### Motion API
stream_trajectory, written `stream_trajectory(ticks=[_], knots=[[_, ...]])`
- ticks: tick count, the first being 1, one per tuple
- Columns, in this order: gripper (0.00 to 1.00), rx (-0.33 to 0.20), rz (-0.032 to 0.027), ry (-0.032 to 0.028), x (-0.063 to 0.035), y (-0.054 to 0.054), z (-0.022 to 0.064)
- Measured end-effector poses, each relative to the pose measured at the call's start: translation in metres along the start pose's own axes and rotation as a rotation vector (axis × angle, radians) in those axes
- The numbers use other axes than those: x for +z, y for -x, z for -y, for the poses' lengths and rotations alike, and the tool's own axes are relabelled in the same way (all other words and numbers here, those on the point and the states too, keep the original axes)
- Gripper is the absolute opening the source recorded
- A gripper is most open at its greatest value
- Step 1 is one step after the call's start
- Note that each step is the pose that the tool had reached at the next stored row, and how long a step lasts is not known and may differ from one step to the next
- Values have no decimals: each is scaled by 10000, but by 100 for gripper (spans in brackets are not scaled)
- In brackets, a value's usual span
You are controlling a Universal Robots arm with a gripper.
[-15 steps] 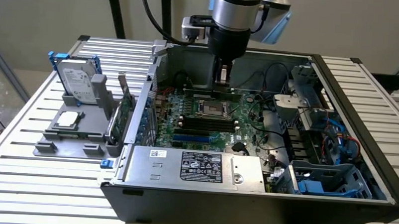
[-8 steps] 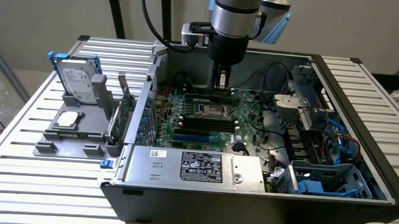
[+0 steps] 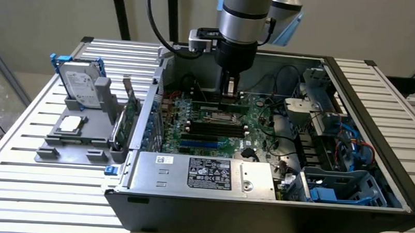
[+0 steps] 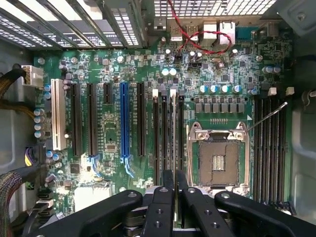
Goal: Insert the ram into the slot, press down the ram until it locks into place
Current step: 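Insert the ram into the slot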
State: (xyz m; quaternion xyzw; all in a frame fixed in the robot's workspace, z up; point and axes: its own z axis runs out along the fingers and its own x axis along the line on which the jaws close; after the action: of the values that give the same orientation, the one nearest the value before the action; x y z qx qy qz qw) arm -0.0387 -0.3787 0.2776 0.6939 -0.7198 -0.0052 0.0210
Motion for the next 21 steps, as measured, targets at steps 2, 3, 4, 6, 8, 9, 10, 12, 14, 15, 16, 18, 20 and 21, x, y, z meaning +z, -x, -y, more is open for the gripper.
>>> stream_trajectory(ticks=[2, 3, 4, 6, 8, 9, 10, 12, 14, 15, 16, 18, 20, 21], knots=[[13, 2, -48, -2, 27, 1, 1], [13, 3, -70, -2, 41, 1, 1], [13, 4, -89, -4, 57, 1, 2], [13, 6, -132, -5, 87, 2, 3], [13, 7, -179, -7, 110, 2, 4], [13, 8, -203, -8, 120, 2, 4], [13, 8, -228, -8, 130, 2, 5], [13, 13, -325, -12, 166, 1, 6], [13, 13, -353, -12, 186, -2, 7], [13, 15, -361, -13, 196, -4, 7], [13, 16, -367, -13, 208, -7, 7], [13, 15, -372, -14, 229, -14, 9], [13, 15, -375, -13, 247, -25, 10], [13, 15, -372, -14, 257, -32, 10]])
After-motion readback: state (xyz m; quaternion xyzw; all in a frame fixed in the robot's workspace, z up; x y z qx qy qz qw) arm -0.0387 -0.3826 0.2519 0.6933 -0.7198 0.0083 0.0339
